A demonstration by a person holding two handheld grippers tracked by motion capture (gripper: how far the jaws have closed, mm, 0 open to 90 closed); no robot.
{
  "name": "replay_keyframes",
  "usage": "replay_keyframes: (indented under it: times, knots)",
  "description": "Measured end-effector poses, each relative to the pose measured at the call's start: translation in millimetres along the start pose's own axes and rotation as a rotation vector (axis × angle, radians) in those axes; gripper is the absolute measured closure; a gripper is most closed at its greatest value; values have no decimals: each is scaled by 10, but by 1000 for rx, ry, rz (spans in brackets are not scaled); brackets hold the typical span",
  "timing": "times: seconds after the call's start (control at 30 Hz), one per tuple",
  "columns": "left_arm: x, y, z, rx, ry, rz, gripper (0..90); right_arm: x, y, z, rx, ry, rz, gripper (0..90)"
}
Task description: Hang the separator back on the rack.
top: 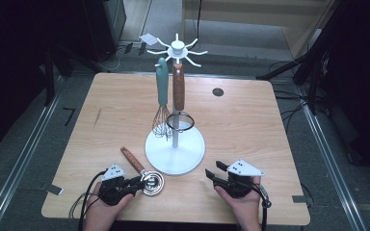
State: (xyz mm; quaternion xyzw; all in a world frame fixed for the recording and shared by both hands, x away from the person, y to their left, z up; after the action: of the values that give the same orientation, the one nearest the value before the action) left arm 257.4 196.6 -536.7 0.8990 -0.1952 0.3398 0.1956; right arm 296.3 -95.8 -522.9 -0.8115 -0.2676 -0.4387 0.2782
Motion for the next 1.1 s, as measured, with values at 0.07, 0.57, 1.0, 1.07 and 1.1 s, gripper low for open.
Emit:
replay_keyframes:
  times: [0.07, 0.57, 1.0, 1.07, 1.1]
  knots:
    - [-8, 52, 9, -11, -2, 5, 719, 11, -48, 11, 17, 7, 3, 476]
    - [-36, 333, 89, -70, -11, 36, 694, 12, -443, 132, 129, 1, -14, 541]
    - [-32, 592, 197, -117, -4, 66, 652, -24, -716, 202, 214, -10, -7, 789]
    - [-36, 640, 213, -131, -5, 87, 631, -27, -753, 213, 237, -17, -9, 815]
    - [-36, 665, 220, -137, -3, 89, 623, -32, -771, 223, 254, -22, 1, 831]
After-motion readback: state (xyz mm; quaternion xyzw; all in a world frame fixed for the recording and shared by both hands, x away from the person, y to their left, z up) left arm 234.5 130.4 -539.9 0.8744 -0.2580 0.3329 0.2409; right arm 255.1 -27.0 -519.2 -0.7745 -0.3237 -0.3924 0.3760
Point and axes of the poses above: each handheld gripper's, and its own axes: z roughly forward along the jaws, x roughly out of its top, y roughly to its right, the point moved 7 cm from there along z, roughly forward along the jaws, and after that the axes turned 6 degrees about x, right-handed, at the moved point
